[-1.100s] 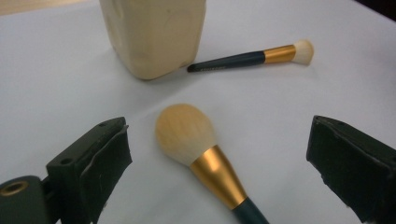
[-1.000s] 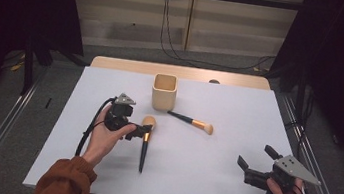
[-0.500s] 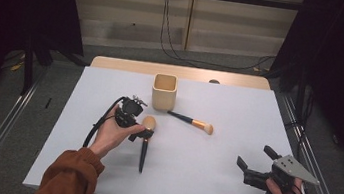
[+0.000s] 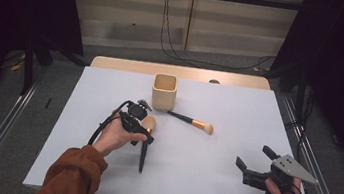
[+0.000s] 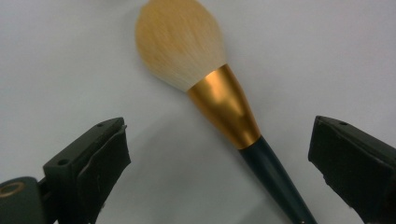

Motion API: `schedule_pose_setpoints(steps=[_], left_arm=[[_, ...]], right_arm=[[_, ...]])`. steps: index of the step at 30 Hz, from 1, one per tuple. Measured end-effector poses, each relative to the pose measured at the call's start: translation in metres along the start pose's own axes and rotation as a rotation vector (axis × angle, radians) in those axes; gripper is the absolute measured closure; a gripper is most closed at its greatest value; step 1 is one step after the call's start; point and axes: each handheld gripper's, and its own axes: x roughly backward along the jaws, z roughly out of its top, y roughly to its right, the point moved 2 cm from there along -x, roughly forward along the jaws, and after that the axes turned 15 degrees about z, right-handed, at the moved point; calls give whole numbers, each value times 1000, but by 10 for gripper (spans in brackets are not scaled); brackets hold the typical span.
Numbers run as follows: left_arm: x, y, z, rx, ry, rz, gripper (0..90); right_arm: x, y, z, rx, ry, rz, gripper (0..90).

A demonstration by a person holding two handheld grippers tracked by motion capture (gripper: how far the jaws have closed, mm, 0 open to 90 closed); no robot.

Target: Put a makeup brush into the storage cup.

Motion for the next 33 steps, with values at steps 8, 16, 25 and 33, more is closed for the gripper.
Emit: schedule_pose_setpoints(steps=[8,16,25,33], left_arm=[[-7,5,2,-9,-83,10,55],[-18,8,5,22,-199,-64,91],[-25,14,6,1,-220,2,77],[-27,21,9,-19,-254,85,126]], right_arm=[[-1,0,0,-3,-5,7,0],[-2,0,-1,-1,-12,14,0],[-2,0,-1,6,-18,13,0],[-2,0,-2,6,-21,12,0]])
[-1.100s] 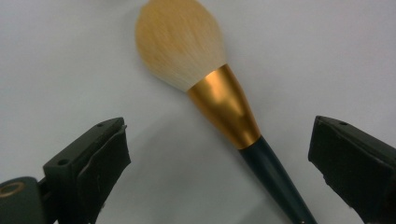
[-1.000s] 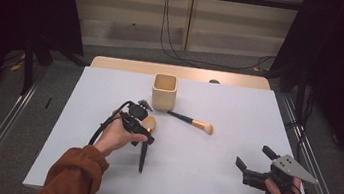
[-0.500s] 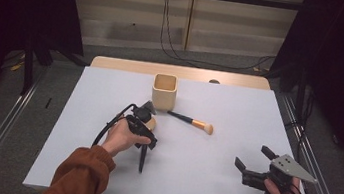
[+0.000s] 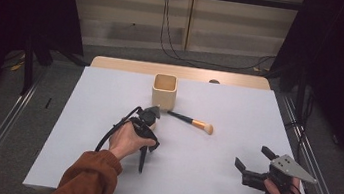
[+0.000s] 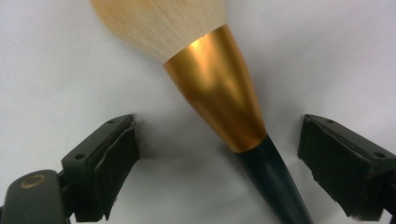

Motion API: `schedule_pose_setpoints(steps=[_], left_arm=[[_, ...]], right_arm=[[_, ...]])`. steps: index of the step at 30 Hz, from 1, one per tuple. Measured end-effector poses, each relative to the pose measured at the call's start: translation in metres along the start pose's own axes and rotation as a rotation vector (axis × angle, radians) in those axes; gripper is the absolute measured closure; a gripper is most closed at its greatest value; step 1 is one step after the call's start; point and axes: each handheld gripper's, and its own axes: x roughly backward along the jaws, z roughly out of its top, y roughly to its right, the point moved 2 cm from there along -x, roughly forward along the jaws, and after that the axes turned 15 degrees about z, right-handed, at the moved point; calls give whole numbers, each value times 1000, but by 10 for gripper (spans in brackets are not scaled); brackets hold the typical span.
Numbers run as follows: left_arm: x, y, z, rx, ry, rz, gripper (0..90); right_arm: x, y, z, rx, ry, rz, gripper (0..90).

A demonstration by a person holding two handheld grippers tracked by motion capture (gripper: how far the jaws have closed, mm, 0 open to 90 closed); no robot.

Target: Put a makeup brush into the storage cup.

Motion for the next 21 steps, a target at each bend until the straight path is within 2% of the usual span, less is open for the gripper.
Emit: schedule_pose_setpoints(steps=[9,11,21], left_arm=[[3,-5,-1,18,6,6,258],[4,-6,-2,16,8,5,325],[5,-15,-3,-8,15,-3,509]], right_arm=[[0,0,0,1,-3,-1,0],[-1,0,0,-3,-2,-4,0],[0,1,-1,-1,-8,-2,0]])
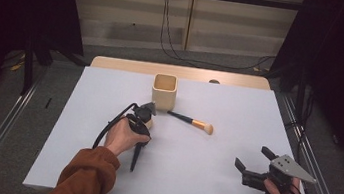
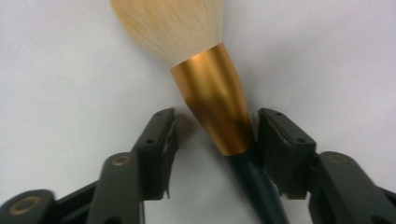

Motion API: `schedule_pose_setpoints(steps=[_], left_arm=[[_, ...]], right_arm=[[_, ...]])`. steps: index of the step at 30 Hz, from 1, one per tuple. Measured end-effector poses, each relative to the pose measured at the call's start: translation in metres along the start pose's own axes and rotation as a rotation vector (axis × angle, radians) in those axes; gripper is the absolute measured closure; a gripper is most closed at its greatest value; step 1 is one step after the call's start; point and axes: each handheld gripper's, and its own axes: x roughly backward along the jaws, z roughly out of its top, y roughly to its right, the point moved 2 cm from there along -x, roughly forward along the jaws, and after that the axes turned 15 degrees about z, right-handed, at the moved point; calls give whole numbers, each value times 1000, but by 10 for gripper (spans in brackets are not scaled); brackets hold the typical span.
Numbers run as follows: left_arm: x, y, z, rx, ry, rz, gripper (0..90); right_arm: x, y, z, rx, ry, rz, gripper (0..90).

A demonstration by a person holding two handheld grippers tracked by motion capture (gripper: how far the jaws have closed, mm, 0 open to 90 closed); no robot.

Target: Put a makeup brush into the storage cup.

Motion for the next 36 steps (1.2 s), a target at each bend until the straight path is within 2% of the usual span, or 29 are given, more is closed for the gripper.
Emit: schedule_pose_setpoints(steps=[5,8,12,18,22,25,30,36], left_arm=[[0,-3,0,-20,-1,3,604],[-1,-6,0,-21,-3,-20,615],[-2,-12,0,-9,-3,-34,705],[-2,-13,0,-16,1,-44,709],[-1,-12,-2,-21,21,-39,712],[-1,-13,-4,-44,41,-44,713],[-1,-18,-8,-36,72,-84,713],[-1,-21,-11,-25,104,-103,714]], right_arm=[[0,0,-1,-2,-6,3,0],[0,0,-1,-6,-7,0,0],[0,-1,-2,-3,-15,3,0],[0,0,-2,-12,-20,-1,0],[-1,0,-3,-5,-28,4,0],[-2,0,-2,-5,-29,5,0],[-3,0,-2,-3,-30,5,0],[-2,0,-2,-4,-30,1,0]])
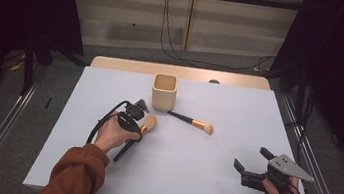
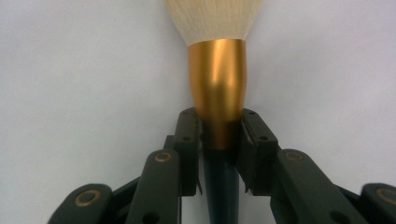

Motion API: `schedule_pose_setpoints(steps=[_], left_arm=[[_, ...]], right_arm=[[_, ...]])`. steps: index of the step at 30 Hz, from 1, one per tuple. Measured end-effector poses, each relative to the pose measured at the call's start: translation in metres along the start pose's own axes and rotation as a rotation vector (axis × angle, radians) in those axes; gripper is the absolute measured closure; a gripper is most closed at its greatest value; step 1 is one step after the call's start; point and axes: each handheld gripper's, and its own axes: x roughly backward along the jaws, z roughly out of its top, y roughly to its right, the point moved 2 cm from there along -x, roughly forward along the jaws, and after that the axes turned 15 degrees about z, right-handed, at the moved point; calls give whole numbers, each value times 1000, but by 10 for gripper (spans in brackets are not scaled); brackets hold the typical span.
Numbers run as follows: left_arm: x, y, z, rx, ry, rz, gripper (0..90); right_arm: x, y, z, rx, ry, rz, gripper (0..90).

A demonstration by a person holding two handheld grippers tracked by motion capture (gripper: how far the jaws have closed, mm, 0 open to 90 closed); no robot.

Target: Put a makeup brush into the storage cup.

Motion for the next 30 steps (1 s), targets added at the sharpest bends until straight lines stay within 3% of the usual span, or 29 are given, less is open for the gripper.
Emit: schedule_pose_setpoints(steps=[4,7,12,14,16,20,24,26,30], left_arm=[[1,0,-1,12,21,-8,714],[4,0,-2,-9,69,-2,714],[10,0,-2,-3,141,-26,714],[12,0,-3,21,162,-25,713],[14,0,-3,12,193,-30,713],[16,2,-5,35,249,-28,713],[25,0,-5,42,326,-29,713],[28,-1,-6,66,366,-36,713],[33,-1,-10,61,459,-61,713]], right_arm=[[1,0,0,-1,2,-2,0],[2,0,0,2,4,-3,0],[3,0,0,3,13,-7,0],[3,-1,0,5,13,-7,0],[3,-1,1,6,15,-6,0],[2,-2,1,9,14,-5,0],[4,-1,0,8,18,-12,0],[4,-1,0,7,18,-13,0],[4,-2,0,10,14,-6,0]])
